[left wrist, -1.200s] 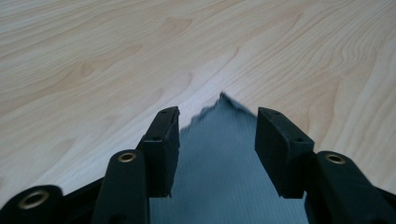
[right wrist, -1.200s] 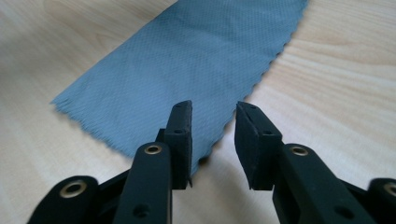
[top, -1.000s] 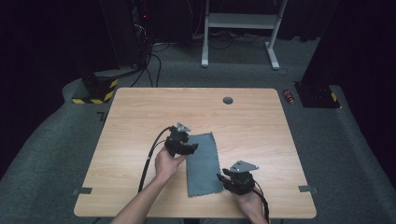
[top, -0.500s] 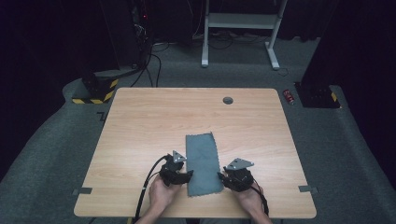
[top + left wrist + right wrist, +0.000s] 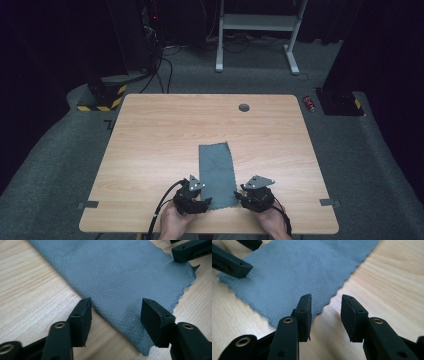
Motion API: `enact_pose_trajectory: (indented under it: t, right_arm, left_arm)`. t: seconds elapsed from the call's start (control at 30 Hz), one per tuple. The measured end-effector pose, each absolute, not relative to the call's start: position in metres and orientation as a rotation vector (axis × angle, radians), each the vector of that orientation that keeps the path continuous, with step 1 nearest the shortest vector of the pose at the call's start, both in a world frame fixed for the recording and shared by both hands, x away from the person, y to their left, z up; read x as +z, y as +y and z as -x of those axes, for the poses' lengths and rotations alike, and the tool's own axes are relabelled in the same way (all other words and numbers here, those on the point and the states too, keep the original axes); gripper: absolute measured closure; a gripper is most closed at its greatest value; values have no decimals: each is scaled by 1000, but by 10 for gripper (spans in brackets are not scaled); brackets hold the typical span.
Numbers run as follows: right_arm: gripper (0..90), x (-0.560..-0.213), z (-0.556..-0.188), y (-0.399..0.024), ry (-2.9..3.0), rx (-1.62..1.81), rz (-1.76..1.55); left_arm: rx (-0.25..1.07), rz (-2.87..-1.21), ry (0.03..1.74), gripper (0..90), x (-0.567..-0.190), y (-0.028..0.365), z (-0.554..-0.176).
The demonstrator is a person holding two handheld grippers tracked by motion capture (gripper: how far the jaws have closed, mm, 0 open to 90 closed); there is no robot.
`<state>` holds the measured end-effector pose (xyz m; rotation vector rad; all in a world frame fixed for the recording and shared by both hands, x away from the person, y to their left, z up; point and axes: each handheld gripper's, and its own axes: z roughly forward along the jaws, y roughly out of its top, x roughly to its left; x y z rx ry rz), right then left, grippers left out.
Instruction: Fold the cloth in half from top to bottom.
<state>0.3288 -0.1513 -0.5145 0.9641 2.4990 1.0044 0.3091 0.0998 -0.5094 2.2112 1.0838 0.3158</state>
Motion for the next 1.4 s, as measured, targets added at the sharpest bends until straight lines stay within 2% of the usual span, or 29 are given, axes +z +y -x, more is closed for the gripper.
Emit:
enact_pose_trajectory:
  t: [0.1,0.23,0.37,0.47,0.93,1.03,1.07,1.23,1.4]
  right_arm:
    - [632,-516,-324,-151,2507,998,-955]
    - [745,-516,-318,-149,2521,1002,-918]
    - [817,-516,-315,-145,2536,990,-899]
    - [868,-516,-313,-145,2545,1001,-902]
    - [890,-515,-298,-125,2624,1018,-818]
    - [840,-514,-296,-122,2649,1033,-803]
    - [826,-513,-297,-123,2649,1042,-805]
    - [778,-504,-318,-130,2597,1083,-889]
    - [758,-500,-363,-131,2496,1068,-1019]
  left_arm:
    - [339,-2230,1059,551,-509,101,-307]
    - [323,-2251,1006,729,-509,103,-304]
    - [263,-2224,1009,841,-510,105,-305]
    - [240,-2219,1009,877,-510,106,-305]
    - [214,-2202,1046,886,-510,132,-292]
    - [176,-2178,1065,881,-511,138,-292]
    - [167,-2172,1066,870,-511,139,-294]
    - [184,-2127,1097,688,-509,142,-314]
    - [237,-2076,1163,600,-502,141,-357]
